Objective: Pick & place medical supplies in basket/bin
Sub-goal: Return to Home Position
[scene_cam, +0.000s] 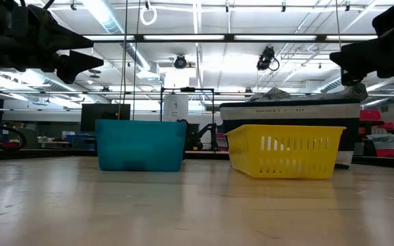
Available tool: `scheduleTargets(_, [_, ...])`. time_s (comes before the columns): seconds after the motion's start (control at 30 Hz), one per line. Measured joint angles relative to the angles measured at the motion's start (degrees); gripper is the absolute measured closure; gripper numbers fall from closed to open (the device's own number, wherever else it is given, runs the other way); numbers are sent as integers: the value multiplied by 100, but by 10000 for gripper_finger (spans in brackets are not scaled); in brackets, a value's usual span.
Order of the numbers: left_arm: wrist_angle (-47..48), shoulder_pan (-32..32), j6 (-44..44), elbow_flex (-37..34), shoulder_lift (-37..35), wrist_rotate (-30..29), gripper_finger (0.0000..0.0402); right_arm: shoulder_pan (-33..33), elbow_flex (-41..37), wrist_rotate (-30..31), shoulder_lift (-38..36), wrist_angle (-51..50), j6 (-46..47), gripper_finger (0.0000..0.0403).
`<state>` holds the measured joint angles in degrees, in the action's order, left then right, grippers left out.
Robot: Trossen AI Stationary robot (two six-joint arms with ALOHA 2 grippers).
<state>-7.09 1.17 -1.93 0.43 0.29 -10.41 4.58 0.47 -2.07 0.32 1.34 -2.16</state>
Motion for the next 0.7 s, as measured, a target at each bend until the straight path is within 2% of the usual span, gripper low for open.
scheduleTargets(0.3, [-15,-2,-184,0,3,1,49,4,2,79,4,-78,-20,275])
scheduleTargets(0.7, [-13,-2,-13,-2,3,-5,49,4,4,90,4,-93,-16,275])
